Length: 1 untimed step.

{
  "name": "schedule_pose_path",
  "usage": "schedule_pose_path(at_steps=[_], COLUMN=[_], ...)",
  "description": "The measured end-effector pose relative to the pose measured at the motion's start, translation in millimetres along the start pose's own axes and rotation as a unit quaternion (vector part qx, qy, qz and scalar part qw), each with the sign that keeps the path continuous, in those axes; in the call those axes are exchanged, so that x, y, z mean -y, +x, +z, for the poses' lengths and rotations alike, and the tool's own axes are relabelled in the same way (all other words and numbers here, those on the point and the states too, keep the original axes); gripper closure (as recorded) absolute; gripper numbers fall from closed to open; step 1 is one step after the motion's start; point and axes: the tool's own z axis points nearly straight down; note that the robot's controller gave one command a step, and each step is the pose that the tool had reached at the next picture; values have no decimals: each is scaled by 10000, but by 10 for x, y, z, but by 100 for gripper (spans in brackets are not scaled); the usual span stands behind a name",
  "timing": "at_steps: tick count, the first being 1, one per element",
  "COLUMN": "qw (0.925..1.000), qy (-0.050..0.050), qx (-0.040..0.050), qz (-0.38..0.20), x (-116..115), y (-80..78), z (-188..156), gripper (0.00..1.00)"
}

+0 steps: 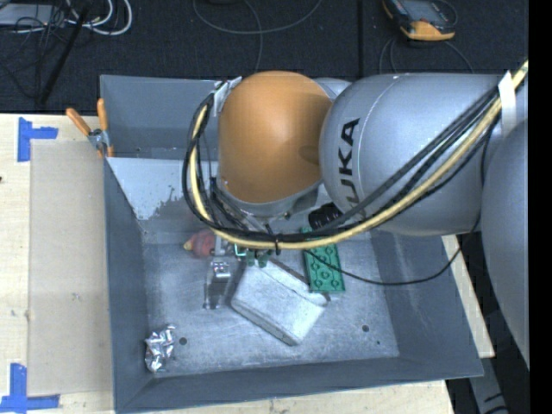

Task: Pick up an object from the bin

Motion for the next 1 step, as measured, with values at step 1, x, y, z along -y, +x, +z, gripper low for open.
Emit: schedule_pose_path(at_steps=[1], qw=[9976], qy=[-15], qx=[31], qz=[696], x=[214], y=[-290], z=[1163], gripper=[0])
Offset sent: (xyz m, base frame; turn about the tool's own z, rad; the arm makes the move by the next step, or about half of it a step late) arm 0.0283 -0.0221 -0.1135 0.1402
